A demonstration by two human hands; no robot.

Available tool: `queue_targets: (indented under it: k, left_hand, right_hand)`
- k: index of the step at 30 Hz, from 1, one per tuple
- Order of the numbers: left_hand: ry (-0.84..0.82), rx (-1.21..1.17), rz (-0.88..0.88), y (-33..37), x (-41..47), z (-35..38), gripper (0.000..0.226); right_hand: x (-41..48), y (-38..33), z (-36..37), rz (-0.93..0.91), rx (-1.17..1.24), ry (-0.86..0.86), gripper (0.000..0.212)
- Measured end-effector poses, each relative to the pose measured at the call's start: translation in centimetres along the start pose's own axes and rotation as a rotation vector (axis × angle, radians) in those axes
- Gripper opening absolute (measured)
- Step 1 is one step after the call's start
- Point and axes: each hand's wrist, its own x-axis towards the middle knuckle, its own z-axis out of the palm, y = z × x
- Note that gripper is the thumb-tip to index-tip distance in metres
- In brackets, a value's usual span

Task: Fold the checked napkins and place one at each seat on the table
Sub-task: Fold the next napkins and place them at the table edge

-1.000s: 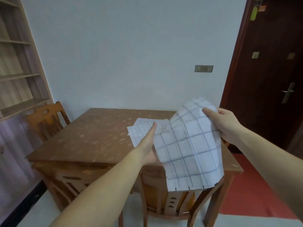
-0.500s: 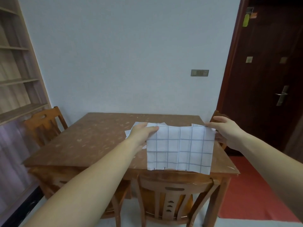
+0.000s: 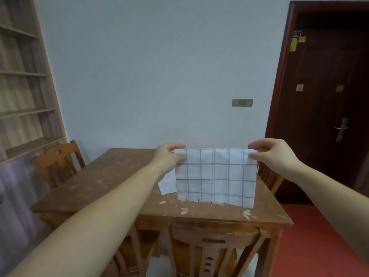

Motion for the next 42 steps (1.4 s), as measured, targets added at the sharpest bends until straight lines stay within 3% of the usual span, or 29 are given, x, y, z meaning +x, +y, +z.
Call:
queue_targets:
  k: [7, 13, 19, 20, 22, 25, 29, 35, 38, 42]
  left_hand:
    - [0.022, 0.124, 0.061, -0.1, -0.8, -1.6, 0.021]
    - [0.071, 0.288, 0.136, -0.5, -1.3, -2.6, 0.005]
    - [-0.146, 0.686, 0.096, -0.5, -1.4, -3.3, 0.008]
    - [-0.213, 0.678, 0.097, -0.2, -1.6, -3.0, 0.002]
    - [-0.327, 0.624, 0.145, 0.4, -2.4, -1.5, 0.019]
    - [-0.371, 0.519, 0.239, 1.2, -3.1, 1.7, 0.036]
    - [-0.314, 0.335, 0.275, 1.7, -3.1, 4.4, 0.039]
    - [-0.308, 0.134, 0.249, 1.8, -2.6, 4.7, 0.04]
    - [-0.314, 0.041, 0.242, 2.4, -2.6, 5.3, 0.056]
    - [-0.257, -0.049, 0.28, 3.1, -2.5, 6.1, 0.051]
  right_hand:
    - [-0.7, -1.1, 0.2, -0.16, -0.234, -0.028, 0.019]
    - [-1.2, -1.7, 0.4, -0.207, -0.251, -0.019, 0.011]
    - [-1.4, -3.2, 0.6, -0.213, -0.145, -0.121, 0.01]
    - [-1.4, -3.7, 0.9, -0.224, -0.118, -0.135, 0.01]
    - [-1.6, -4.9, 1.8, -0.251, -0.091, -0.168, 0.01]
    - [-1.9, -6.6, 3.1, -0.299, -0.062, -0.232, 0.009]
    - [-1.7, -7.1, 3.4, -0.327, -0.048, -0.17, 0.011]
    - [-2.2, -4.9, 2.5, -0.332, -0.198, -0.062, 0.046]
    - [-2.3, -4.7, 2.6, -0.38, -0.206, -0.035, 0.043]
    - [-2.0, -4.9, 2.4, -0.435, -0.212, 0.014, 0.046]
